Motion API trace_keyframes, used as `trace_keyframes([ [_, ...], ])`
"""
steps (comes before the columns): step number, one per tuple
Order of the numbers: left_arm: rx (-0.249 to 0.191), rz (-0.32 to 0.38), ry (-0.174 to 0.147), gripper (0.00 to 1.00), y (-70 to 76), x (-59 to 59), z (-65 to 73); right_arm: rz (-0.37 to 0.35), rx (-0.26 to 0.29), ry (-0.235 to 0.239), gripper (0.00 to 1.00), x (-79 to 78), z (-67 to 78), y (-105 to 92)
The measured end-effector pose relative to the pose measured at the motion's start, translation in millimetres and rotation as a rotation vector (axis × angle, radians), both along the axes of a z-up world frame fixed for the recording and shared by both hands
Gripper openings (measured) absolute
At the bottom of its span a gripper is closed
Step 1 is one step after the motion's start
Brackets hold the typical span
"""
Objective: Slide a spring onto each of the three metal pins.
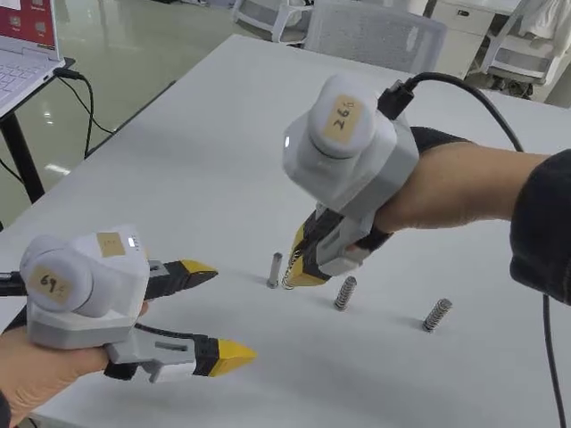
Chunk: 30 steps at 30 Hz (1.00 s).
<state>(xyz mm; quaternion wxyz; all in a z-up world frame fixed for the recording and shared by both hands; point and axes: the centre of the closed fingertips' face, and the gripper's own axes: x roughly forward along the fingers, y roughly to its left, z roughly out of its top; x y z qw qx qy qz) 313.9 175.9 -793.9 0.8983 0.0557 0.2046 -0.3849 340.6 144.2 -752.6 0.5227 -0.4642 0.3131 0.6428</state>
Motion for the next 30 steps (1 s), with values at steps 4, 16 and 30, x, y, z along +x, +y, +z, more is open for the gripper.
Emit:
trace_keyframes([
  [4,0.003,0.006,0.0,0.7,2.1,0.8,-1.3,-0.003,-0.003,-0.005,0.13,3.7,0.0,0.8],
  [16,0.002,0.026,-0.003,0.77,10.3,2.2,-3.4,-0.024,-0.005,-0.038,0.13,28.8,-1.5,10.5],
  [30,-0.002,0.032,0.006,0.78,11.3,2.0,-6.2,-0.046,-0.015,-0.049,0.13,52.0,-15.6,18.2],
])
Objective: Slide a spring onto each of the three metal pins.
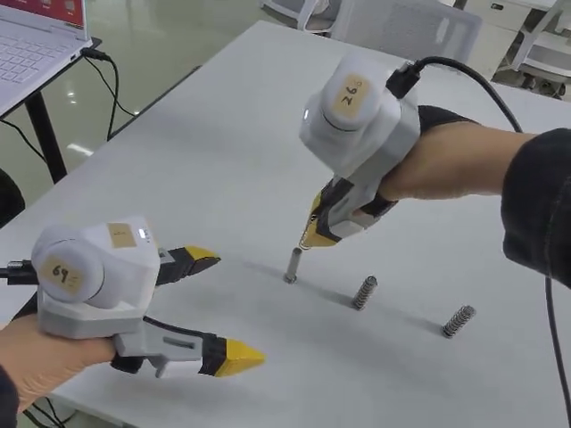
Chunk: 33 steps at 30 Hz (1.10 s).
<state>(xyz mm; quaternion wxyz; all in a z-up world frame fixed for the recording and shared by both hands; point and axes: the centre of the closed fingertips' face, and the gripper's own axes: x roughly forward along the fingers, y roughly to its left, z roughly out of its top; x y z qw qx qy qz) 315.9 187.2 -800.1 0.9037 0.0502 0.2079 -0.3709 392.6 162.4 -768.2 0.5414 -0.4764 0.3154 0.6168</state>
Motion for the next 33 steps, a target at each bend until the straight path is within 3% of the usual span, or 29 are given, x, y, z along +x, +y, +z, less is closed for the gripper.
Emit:
trace_keyframes([
  [6,0.0,0.0,0.011,0.78,-0.2,0.1,-2.8,0.003,-0.001,0.0,0.13,6.4,-9.6,1.9],
  [33,-0.014,0.014,0.033,0.74,3.6,1.9,-10.2,0.001,-0.03,0.04,0.13,8.2,-25.1,3.4],
])
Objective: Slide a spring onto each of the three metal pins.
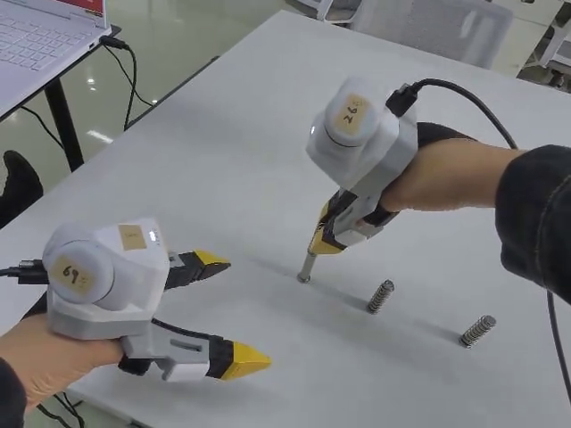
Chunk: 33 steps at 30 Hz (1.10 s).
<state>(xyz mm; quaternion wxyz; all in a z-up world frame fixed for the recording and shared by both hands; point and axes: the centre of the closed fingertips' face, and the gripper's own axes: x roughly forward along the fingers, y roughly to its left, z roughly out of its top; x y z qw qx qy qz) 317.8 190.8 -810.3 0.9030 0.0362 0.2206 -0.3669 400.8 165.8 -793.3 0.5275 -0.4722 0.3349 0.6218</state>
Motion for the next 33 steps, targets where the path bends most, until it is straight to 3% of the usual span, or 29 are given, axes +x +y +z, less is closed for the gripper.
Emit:
trace_keyframes([
  [17,0.001,-0.001,0.006,0.72,-2.8,-3.3,0.7,0.016,-0.054,0.004,0.13,0.3,-29.7,-1.0],
  [33,0.004,0.006,0.013,0.72,-1.2,-3.7,-0.1,0.022,-0.069,0.019,0.13,-4.9,-49.1,2.0],
])
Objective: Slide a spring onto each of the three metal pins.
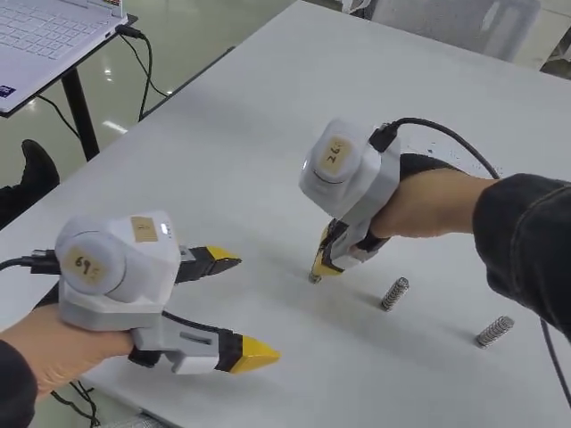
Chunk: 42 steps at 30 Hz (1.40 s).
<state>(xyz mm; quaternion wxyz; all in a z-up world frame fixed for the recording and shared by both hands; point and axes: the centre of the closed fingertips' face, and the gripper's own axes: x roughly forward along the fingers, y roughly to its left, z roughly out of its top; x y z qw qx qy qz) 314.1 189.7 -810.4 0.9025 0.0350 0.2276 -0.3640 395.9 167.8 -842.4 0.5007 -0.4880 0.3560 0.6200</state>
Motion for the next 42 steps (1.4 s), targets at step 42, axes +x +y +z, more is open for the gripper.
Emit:
trace_keyframes([
  [42,0.018,-0.011,0.002,0.71,0.2,3.5,2.0,-0.073,0.065,0.03,0.36,3.3,3.6,-16.1],
])
